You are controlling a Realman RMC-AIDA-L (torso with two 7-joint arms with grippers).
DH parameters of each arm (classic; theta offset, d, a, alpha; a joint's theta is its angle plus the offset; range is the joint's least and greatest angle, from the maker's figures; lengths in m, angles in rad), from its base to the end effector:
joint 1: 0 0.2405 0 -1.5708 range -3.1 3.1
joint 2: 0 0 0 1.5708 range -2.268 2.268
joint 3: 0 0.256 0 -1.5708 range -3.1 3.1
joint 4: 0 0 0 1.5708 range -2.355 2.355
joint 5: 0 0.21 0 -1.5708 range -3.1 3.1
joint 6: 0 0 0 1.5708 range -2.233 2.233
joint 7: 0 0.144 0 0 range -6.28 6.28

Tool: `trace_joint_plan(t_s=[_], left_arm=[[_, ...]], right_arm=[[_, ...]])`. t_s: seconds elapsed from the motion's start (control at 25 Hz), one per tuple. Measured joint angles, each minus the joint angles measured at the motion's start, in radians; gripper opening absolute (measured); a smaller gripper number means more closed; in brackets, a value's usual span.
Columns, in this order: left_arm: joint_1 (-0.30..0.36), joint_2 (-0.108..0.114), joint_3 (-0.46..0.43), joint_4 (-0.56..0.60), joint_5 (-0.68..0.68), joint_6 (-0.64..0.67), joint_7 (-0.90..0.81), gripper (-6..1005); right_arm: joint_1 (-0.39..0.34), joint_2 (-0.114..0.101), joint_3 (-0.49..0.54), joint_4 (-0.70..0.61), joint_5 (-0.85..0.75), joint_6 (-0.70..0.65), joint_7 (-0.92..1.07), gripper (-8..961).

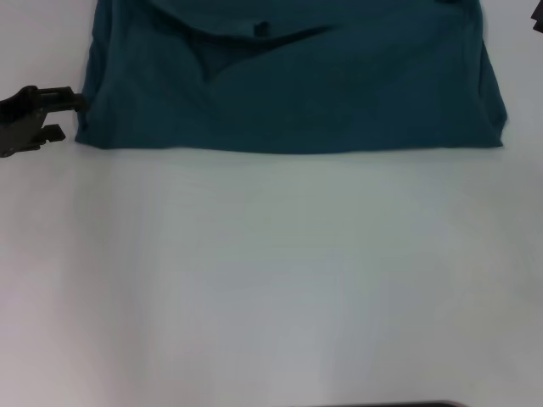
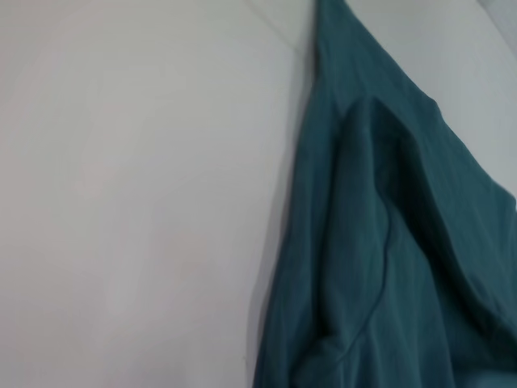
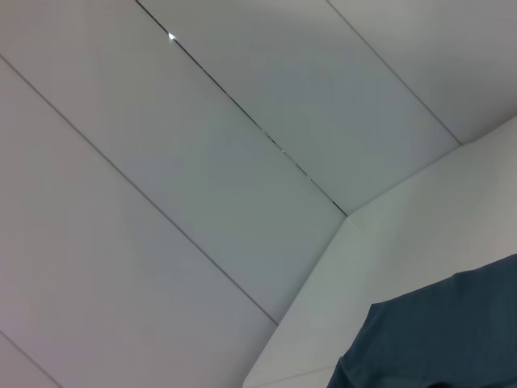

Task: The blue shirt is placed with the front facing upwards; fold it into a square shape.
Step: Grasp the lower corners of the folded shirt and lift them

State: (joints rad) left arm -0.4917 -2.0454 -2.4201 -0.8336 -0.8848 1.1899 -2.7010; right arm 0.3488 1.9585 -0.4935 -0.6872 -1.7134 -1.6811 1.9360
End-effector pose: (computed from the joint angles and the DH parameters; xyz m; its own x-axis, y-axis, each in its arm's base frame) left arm -0.3233 0.3648 0.0454 -0.1119 0.8077 0.5788 0.9894 0.1449 -0.0109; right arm 0.3143 0.3012 0.1076 0.2078 -0.5569 -0.8042 -0.8496 -0.5102 0.1338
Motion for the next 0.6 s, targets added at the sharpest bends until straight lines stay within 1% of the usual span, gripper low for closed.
trace_joint_plan(t_s=[0.16, 0.24, 0.36, 0.44, 0.6], left_arm=[[-0.007, 0.003, -0.009, 0.009, -0.001, 0.014, -0.094, 746], [-0.01, 0.003, -0.008, 0.01, 0.002, 0.015, -0.099, 838], [-0.019, 0.004, 0.004, 0.015, 0.006, 0.014, -0.088, 869], [-0.024, 0.005, 0.012, 0.018, 0.006, 0.003, -0.027, 889], [-0.037, -0.004, 0.008, 0.023, -0.003, -0.043, 0.201, 930]], right_arm=[[0.0, 0.0, -0.001, 0.0, 0.0, 0.0, 0.0, 808], [-0.001, 0.0, -0.002, 0.0, 0.0, 0.0, 0.0, 808], [-0.002, 0.0, -0.001, 0.0, 0.0, -0.001, 0.0, 808], [-0.002, 0.0, 0.0, 0.0, 0.0, -0.001, -0.004, 808], [-0.002, 0.0, 0.001, 0.0, 0.0, 0.003, -0.01, 808]])
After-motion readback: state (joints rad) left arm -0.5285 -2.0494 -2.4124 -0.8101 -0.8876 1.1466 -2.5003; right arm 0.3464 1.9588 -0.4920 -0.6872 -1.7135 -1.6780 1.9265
